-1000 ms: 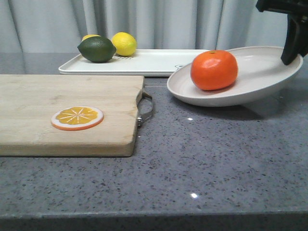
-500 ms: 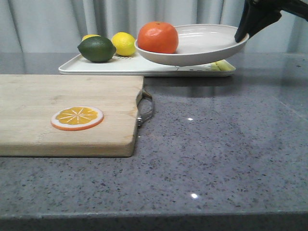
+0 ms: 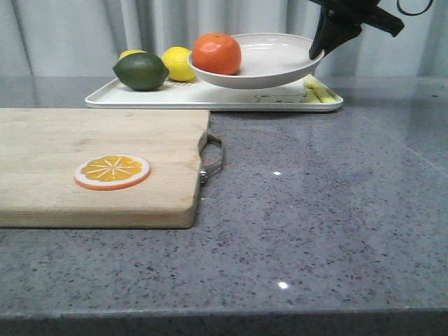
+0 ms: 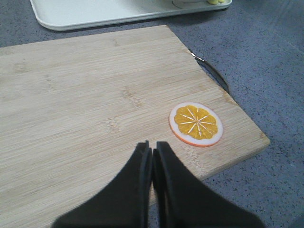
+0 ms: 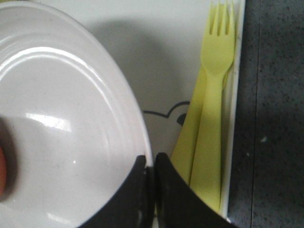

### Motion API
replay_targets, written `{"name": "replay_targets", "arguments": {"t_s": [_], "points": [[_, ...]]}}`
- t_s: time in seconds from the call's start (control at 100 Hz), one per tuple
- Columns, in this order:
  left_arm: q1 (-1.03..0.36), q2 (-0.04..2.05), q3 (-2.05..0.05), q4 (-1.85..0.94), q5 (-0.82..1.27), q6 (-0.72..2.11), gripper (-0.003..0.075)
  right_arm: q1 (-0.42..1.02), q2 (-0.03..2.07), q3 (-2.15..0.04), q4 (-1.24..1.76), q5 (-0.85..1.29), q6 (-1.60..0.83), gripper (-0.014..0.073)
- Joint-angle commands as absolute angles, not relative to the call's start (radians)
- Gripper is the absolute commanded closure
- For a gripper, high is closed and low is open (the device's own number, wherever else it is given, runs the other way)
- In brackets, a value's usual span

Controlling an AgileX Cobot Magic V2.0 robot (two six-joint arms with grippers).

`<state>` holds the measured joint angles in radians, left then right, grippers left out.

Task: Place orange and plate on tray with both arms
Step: 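Carry the plate with the orange over the white tray, then lower the plate onto the tray, open the right gripper, withdraw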

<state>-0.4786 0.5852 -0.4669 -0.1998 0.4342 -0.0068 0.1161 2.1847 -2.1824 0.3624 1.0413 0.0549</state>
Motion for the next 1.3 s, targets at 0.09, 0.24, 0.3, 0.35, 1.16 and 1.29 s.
{"name": "replay_targets", "arguments": {"t_s": [0.09, 0.24, 0.3, 0.35, 1.16, 1.29], "points": [[-0.474, 0.586, -0.494, -0.216, 0.369, -0.014, 0.0739, 0.118, 2.230, -2.359, 0.417, 1.025, 0.068, 0.0658], [-0.474, 0.586, -0.494, -0.216, 0.369, -0.014, 0.0739, 0.118, 2.311, -2.462, 0.436, 1.029, 0.081, 0.0657], [-0.474, 0.586, -0.494, -0.216, 0.369, -0.014, 0.0739, 0.118, 2.334, -2.490, 0.444, 1.034, 0.081, 0.0657], [-0.474, 0.586, -0.494, -0.216, 0.369, -0.014, 0.0739, 0.118, 2.347, -2.497, 0.444, 1.034, 0.082, 0.0657], [-0.474, 0.586, -0.494, -0.216, 0.369, -0.014, 0.0739, 0.117, 2.365, -2.507, 0.444, 1.045, 0.083, 0.0367], [-0.474, 0.586, -0.494, -0.216, 0.369, -0.014, 0.0739, 0.109, 2.365, -2.554, 0.444, 1.087, 0.083, 0.0369]]}}
